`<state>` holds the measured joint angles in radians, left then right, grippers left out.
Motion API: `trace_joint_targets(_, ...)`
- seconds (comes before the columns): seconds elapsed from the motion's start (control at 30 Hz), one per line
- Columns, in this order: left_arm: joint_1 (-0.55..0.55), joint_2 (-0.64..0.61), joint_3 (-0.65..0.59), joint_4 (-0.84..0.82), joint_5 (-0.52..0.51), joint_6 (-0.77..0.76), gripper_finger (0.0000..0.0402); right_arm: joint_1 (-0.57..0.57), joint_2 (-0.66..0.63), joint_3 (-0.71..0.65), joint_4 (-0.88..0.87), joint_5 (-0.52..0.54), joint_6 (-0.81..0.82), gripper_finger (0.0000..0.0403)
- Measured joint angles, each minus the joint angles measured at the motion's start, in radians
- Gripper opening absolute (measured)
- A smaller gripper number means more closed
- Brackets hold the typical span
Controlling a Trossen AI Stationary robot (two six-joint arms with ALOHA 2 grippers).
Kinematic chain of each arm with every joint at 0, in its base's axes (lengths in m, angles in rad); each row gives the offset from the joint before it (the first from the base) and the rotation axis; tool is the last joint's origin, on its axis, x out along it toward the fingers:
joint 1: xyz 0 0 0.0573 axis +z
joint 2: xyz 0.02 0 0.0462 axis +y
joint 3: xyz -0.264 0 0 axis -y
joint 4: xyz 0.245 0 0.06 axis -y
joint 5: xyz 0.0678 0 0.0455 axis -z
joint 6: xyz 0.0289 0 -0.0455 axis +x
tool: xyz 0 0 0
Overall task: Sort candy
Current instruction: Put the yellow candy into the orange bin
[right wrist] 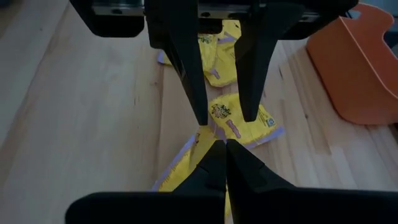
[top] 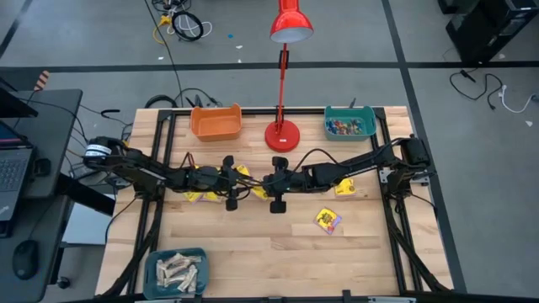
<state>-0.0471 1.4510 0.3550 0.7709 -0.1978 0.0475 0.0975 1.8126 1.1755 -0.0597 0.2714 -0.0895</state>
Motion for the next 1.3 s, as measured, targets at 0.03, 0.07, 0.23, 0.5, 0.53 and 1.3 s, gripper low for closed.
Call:
trace_joint_targets(0.03, 0.001, 0.003, 0.0, 0.007, 0.0, 0.0, 0.0158, 0.0, 0.0, 0.0, 0.0, 0.0, -0.001, 0.0)
trace_joint_targets(0.07, 0.002, 0.004, 0.0, 0.01, 0.0, 0.0, 0.0158, 0.0, 0.0, 0.0, 0.0, 0.0, -0.001, 0.0)
trace_joint_targets(0.23, 0.002, 0.005, 0.0, 0.011, 0.002, 0.0, 0.0158, 0.0, 0.0, 0.0, 0.0, 0.0, -0.012, 0.0)
trace_joint_targets(0.5, 0.002, 0.029, 0.0, 0.038, 0.01, 0.002, 0.0128, -0.001, 0.0, 0.0, 0.008, 0.0, -0.019, 0.0)
trace_joint_targets(0.53, 0.002, 0.033, 0.0, 0.041, 0.01, 0.002, 0.0124, -0.002, -0.001, 0.0, 0.008, 0.0, -0.019, 0.0)
trace_joint_targets(1.3, -0.002, -0.016, 0.0, 0.072, -0.034, 0.05, 0.0001, -0.002, -0.043, 0.0, -0.014, 0.048, 0.041, 0.0022)
